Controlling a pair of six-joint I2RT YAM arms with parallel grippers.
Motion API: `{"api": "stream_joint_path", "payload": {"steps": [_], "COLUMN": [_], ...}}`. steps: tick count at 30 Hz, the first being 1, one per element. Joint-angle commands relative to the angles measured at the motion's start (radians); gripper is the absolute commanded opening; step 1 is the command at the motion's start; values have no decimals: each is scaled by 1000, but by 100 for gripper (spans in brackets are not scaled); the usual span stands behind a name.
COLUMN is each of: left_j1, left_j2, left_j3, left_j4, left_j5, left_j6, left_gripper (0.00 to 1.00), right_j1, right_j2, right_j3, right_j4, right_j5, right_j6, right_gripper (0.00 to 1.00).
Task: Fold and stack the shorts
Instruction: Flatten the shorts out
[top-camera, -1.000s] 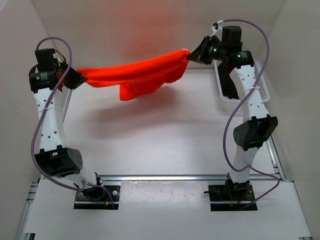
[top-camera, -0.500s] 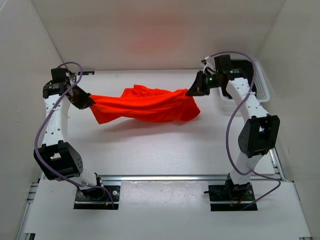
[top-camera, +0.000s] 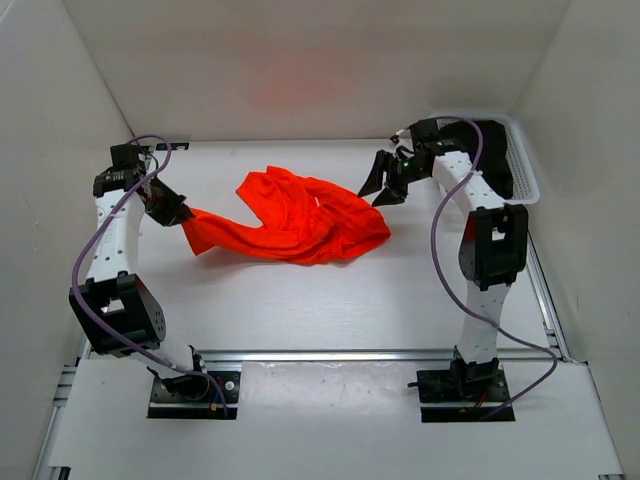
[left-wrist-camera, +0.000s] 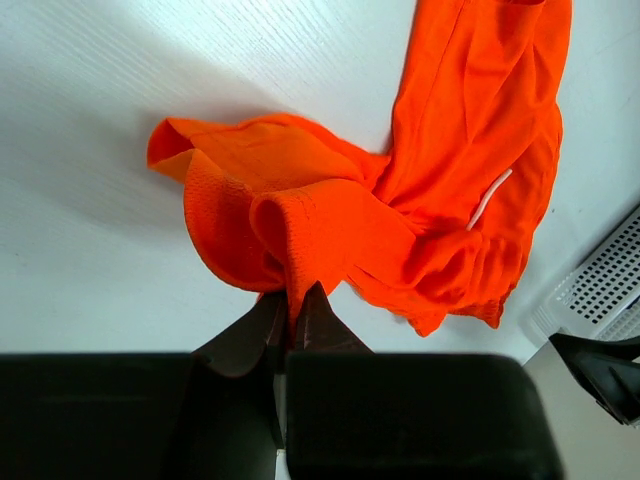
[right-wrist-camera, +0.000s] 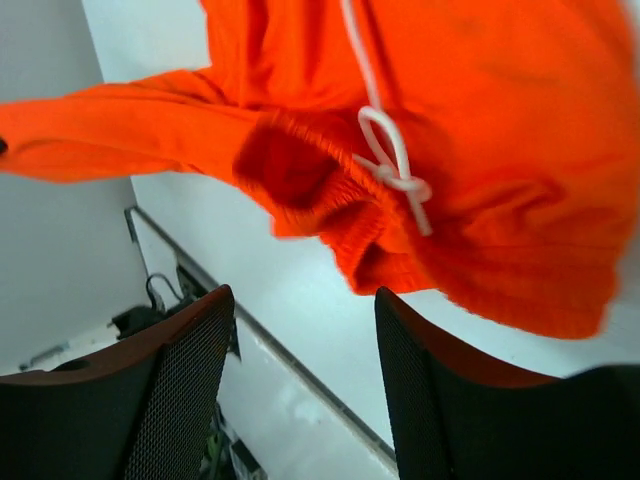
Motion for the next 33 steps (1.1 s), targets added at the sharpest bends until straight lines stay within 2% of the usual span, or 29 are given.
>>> {"api": "stream_joint_path", "payload": {"steps": [1, 2, 4, 6, 8, 10, 13, 18, 24, 33], "left_j1": [9, 9, 9, 9, 9, 0, 0, 0, 0, 0], "left_j2": [-6, -6, 3, 3, 3, 3, 3, -8, -17, -37], "left_j3": [34, 34, 34, 34, 25, 25, 25, 4, 4, -15], "left_j4": [15, 15, 15, 15, 15, 15, 15, 15, 15, 6], "left_j5": [-2, -2, -2, -2, -2, -2, -2, -13, -22, -22], "left_j6": [17, 17, 17, 17, 17, 17, 17, 17, 17, 35], "left_gripper": [10, 10, 10, 10, 10, 10, 10, 10, 10, 10], "right_j1": [9, 9, 40, 106, 161, 235, 293, 304, 313, 313], "right_j2": [-115, -152, -280, -366, -380, -380, -299, -144, 6, 123], "right_j3": [16, -82, -211, -352, -411, -437, -400, -272, -149, -63], "right_j4": [11, 44, 99, 135, 162, 192, 242, 333, 333, 347], "right_j5": [111, 186, 220, 257, 280, 280, 291, 306, 371, 360], "right_j6": [39, 39, 53, 53, 68, 116, 201, 392, 525, 578], "right_gripper": [63, 60, 53, 53, 58, 73, 80, 80, 75, 57]}}
